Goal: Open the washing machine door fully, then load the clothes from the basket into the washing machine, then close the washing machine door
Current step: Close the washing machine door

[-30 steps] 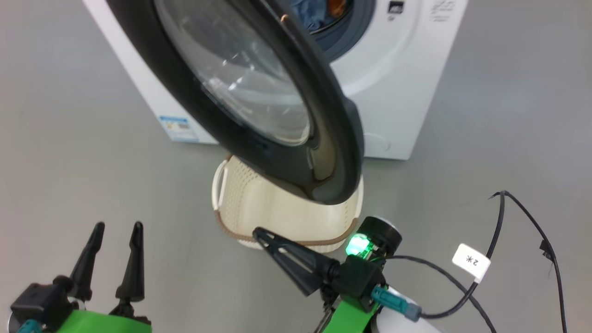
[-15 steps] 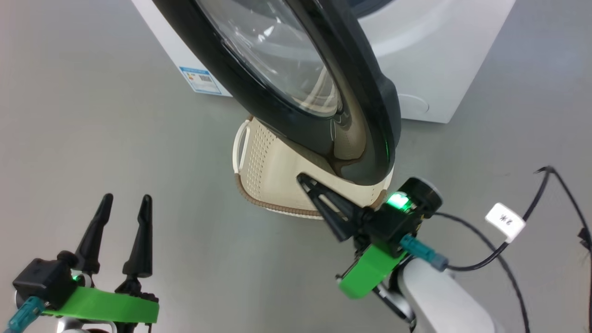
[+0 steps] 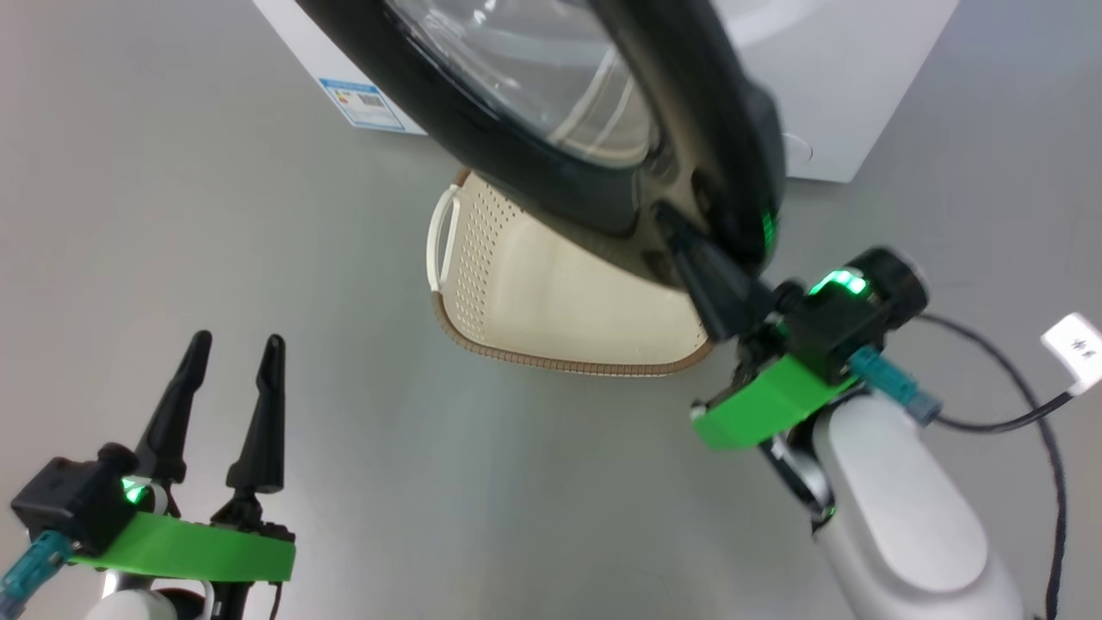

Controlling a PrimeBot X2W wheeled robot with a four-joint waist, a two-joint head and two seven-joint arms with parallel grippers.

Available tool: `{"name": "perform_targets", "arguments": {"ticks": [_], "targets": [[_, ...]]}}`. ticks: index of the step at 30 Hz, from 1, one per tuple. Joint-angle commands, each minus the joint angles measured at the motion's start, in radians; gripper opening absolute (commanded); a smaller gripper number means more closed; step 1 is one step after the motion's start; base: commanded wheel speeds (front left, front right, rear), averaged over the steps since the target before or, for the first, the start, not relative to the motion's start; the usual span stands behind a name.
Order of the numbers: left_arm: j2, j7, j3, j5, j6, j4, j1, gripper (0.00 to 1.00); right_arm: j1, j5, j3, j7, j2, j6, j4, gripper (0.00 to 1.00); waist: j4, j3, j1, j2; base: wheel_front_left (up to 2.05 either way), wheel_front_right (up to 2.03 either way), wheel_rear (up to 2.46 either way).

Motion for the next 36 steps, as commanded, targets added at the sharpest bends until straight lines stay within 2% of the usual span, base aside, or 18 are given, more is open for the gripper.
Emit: {"name": "perform_targets", "arguments": {"ticks": [1, 12, 19, 36], "targets": [[0.039, -0.006, 0.027, -0.008, -0.002, -0.025, -0.032, 1.0, -0.033, -0.009, -0.001, -0.004, 0.019, 0.001, -0.031, 0.0, 0.002, 0.021, 0.0, 0.0, 0.0, 0.0, 0.0], [0.058, -0.006, -0.051, -0.05, -0.002, -0.038, -0.075, 1.0, -0.177, -0.028, -0.104, -0.004, 0.019, 0.001, -0.01, 0.0, 0.024, 0.095, 0.0, 0.0, 0.0, 0.0, 0.0], [0.064, -0.006, -0.106, -0.058, -0.002, -0.053, -0.083, 1.0, -0.208, -0.044, -0.2, -0.004, 0.019, 0.001, -0.015, 0.0, 0.037, 0.115, 0.0, 0.0, 0.0, 0.0, 0.0], [0.07, -0.006, -0.13, -0.106, -0.002, -0.078, -0.149, 1.0, -0.398, -0.113, -0.272, -0.004, 0.019, 0.001, 0.029, 0.0, 0.058, 0.249, 0.0, 0.0, 0.0, 0.0, 0.0]]}}
